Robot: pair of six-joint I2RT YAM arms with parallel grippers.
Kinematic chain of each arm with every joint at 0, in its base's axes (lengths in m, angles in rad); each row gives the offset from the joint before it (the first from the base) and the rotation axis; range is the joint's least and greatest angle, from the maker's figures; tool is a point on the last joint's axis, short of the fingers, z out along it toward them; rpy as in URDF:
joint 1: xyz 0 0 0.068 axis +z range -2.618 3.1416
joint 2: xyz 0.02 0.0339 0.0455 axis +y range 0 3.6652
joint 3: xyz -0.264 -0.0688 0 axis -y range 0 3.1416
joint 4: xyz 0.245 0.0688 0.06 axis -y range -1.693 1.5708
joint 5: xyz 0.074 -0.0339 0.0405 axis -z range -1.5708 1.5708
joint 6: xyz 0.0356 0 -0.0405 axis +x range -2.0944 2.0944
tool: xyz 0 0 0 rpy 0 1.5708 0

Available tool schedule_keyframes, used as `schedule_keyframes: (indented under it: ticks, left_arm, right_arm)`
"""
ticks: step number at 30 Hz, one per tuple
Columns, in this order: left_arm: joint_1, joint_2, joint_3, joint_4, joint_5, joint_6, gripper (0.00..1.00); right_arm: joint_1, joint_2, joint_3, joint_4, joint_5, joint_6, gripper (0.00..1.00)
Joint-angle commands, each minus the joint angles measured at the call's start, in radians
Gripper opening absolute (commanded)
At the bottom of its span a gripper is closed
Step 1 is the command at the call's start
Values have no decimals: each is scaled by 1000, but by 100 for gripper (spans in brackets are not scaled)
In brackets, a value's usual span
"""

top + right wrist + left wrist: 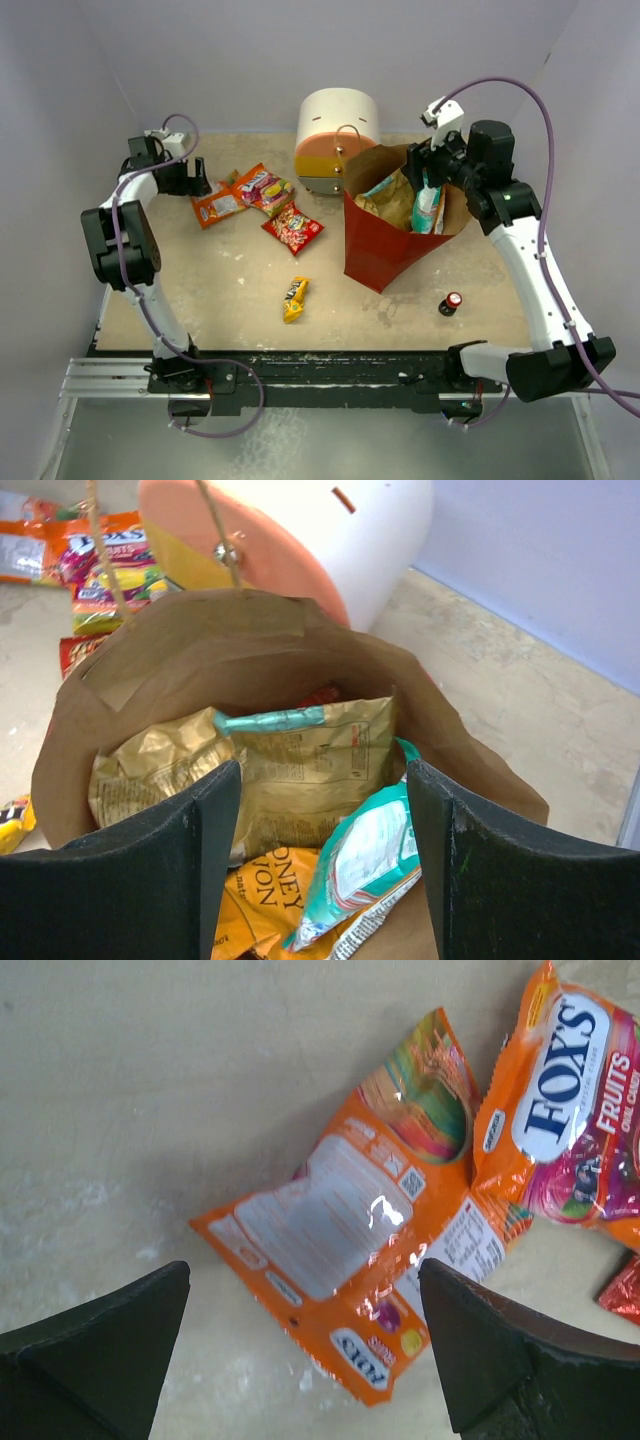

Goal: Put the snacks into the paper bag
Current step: Pick up the snack from the center of the board.

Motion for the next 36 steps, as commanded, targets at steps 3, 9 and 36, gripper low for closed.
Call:
schedule_keyframes:
  ticks: [3,9,36]
  left_arm:
    - [0,99,175,41,86,15,100]
    - [-1,239,340,-96,176,40,100]
    - [0,157,151,-401,278,207,66]
  right_arm:
    - [-1,-49,43,-26,-93,-54,71]
    - [-1,-58,31,-27,-126,-51,73]
    - [-1,-115,-37,-10,-219,-42,77]
